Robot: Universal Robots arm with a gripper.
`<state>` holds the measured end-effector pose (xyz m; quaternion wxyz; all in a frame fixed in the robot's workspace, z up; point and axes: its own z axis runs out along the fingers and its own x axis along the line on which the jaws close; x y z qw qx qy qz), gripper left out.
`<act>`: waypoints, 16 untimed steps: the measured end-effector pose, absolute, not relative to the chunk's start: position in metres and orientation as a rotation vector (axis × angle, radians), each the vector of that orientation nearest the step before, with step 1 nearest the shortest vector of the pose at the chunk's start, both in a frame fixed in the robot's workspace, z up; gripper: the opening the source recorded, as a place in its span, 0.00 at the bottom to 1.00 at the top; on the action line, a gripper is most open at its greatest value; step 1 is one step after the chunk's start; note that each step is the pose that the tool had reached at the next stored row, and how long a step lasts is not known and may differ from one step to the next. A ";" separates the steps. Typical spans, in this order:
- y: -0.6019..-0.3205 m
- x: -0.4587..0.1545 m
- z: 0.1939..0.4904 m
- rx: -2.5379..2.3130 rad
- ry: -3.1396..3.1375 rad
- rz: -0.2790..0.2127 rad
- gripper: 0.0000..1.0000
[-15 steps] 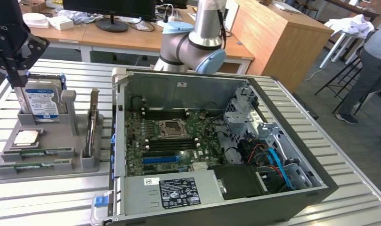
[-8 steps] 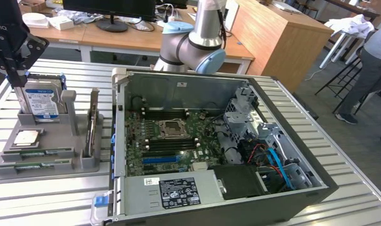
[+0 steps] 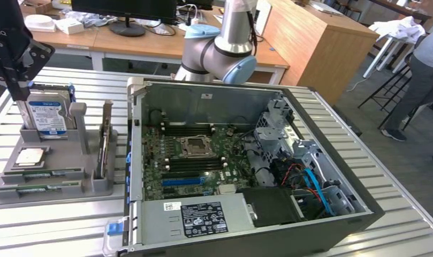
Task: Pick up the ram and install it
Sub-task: 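Reach for the ram, then pick up the ram and move it above insertion slot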
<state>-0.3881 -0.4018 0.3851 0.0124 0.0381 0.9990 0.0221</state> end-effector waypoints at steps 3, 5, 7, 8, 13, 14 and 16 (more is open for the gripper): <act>-0.405 -0.388 0.385 0.119 3.114 0.069 0.10; -0.407 -0.388 0.385 0.119 3.114 0.069 0.10; -0.409 -0.388 0.385 0.119 3.114 0.069 0.10; -0.409 -0.388 0.385 0.119 3.114 0.069 0.10; -0.409 -0.388 0.385 0.119 3.114 0.069 0.10; -0.409 -0.388 0.385 0.119 3.114 0.069 0.10; -0.409 -0.388 0.385 0.119 3.114 0.069 0.10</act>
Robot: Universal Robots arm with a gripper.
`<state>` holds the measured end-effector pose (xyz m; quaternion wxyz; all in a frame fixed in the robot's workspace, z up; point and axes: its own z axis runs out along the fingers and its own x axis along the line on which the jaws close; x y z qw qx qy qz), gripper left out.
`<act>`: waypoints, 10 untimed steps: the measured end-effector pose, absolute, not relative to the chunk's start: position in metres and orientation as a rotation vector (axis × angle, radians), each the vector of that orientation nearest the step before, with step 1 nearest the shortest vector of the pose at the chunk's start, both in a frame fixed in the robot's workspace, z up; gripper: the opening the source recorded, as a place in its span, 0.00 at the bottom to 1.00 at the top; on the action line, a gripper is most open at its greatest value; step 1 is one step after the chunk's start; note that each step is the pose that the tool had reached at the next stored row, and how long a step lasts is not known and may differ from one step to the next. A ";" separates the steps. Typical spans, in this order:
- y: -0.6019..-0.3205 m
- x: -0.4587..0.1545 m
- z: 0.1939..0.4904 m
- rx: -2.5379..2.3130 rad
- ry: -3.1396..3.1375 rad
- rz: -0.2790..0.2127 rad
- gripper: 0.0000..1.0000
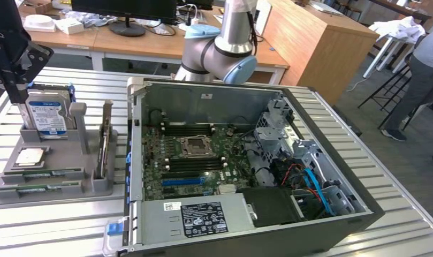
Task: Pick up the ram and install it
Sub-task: 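Pick up the ram and move it above insertion slot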
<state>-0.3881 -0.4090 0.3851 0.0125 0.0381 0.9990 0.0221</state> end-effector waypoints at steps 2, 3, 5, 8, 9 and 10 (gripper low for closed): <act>-0.409 -0.388 0.385 0.119 3.114 0.069 0.10; -0.409 -0.388 0.385 0.119 3.114 0.069 0.10; -0.409 -0.388 0.385 0.119 3.114 0.069 0.10; -0.409 -0.388 0.385 0.113 3.114 0.069 0.10; -0.409 -0.388 0.385 0.104 3.114 0.069 0.10; -0.409 -0.388 0.385 0.090 3.115 0.069 0.10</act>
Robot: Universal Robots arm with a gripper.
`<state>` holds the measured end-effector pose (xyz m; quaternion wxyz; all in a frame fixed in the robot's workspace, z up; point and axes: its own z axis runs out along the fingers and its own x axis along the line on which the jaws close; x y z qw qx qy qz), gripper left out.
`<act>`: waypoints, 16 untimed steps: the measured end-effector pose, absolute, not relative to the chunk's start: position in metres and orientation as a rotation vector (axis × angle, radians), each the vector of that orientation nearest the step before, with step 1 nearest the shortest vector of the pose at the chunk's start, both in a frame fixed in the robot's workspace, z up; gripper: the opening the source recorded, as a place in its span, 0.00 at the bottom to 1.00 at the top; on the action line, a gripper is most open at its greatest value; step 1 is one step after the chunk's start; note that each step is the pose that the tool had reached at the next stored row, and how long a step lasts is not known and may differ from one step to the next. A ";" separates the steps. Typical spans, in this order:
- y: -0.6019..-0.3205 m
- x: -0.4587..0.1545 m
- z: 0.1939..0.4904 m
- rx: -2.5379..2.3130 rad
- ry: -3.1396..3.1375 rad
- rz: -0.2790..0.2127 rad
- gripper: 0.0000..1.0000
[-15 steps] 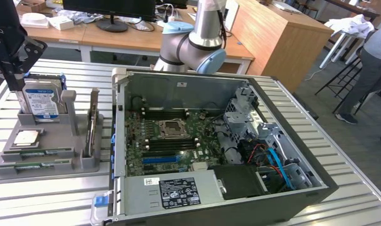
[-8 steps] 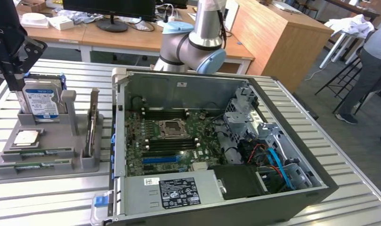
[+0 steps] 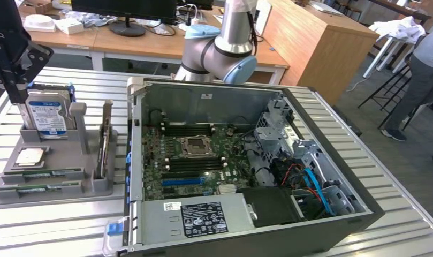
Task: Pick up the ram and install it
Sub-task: 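Pick up the ram and move it above insertion slot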
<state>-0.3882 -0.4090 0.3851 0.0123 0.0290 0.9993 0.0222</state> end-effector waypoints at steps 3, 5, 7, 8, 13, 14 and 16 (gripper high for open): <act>-0.409 -0.388 0.385 0.032 3.117 0.070 0.10; -0.409 -0.388 0.385 -0.010 3.118 0.070 0.10; -0.409 -0.388 0.385 -0.056 3.118 0.071 0.10; -0.409 -0.388 0.385 -0.082 3.118 0.071 0.10; -0.409 -0.388 0.385 -0.218 3.113 0.073 0.10; -0.409 -0.388 0.385 -0.247 3.111 0.073 0.10; -0.409 -0.388 0.385 -0.303 3.107 0.074 0.10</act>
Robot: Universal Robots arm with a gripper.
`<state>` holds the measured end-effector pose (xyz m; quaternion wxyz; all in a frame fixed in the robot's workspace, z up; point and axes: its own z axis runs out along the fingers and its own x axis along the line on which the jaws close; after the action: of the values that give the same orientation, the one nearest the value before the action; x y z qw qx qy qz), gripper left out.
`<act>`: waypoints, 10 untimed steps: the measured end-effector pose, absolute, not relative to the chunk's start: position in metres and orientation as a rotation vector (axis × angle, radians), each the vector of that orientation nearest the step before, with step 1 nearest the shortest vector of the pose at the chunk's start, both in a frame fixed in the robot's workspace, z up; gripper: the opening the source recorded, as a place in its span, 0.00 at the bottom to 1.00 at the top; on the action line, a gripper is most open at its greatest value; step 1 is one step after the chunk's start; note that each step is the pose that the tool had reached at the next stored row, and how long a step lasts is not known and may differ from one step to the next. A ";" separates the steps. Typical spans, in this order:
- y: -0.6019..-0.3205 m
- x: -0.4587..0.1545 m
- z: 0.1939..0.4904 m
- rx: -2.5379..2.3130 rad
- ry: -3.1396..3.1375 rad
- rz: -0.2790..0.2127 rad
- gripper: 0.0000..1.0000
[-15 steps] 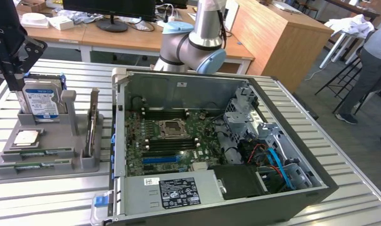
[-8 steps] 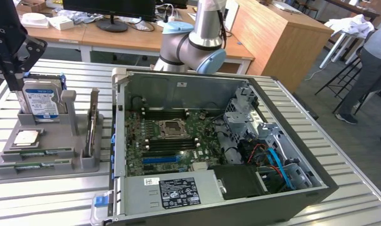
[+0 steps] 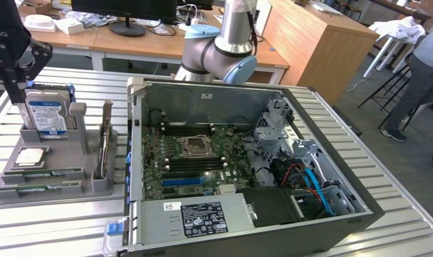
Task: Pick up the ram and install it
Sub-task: 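Pick up the ram and move it above insertion slot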
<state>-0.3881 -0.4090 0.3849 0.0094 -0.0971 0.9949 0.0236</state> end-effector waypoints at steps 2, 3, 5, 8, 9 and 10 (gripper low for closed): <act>-0.409 -0.388 0.385 -0.359 3.102 0.074 0.10; -0.409 -0.388 0.385 -0.387 3.099 0.074 0.10; -0.409 -0.388 0.385 -0.446 3.092 0.075 0.10; -0.409 -0.388 0.385 -0.529 3.080 0.076 0.10; -0.409 -0.388 0.385 -0.557 3.076 0.076 0.10; -0.409 -0.388 0.385 -0.585 3.071 0.076 0.10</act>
<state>-0.3881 -0.4090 0.3846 0.0072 -0.1869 0.9820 0.0243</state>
